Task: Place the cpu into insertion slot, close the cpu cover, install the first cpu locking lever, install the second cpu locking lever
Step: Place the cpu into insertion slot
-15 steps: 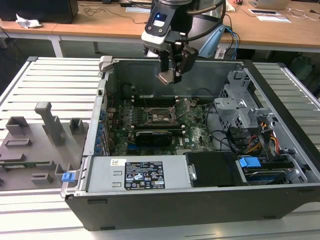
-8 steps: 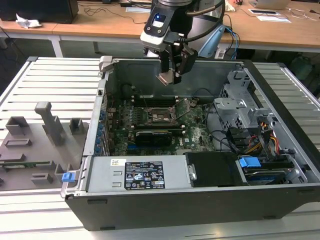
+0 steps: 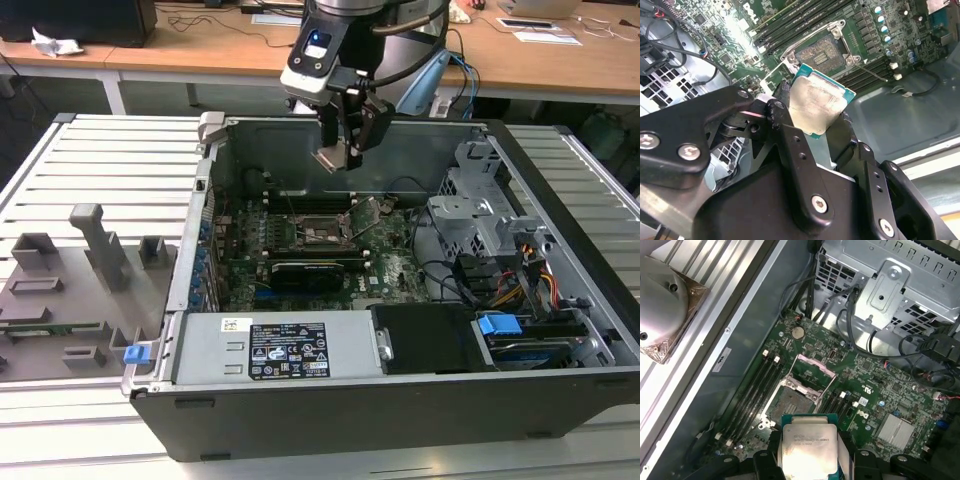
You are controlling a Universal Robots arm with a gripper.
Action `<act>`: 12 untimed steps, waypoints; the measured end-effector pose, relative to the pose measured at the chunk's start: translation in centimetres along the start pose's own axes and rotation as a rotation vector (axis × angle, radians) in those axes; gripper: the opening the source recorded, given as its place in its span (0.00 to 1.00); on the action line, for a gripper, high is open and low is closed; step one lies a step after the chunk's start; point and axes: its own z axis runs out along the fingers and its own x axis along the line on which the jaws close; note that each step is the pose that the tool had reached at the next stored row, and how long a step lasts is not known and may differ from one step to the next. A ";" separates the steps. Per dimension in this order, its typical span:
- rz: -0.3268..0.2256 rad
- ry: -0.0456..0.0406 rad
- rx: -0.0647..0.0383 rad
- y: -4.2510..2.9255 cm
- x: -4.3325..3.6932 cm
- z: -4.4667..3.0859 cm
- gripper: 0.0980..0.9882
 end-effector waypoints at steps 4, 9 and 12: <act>0.062 -0.0061 -0.001 -0.02 0.00 0.16 0.49; 0.147 -0.0138 -0.002 -0.03 -0.01 0.33 0.49; 0.155 -0.0145 -0.002 -0.04 -0.01 0.41 0.49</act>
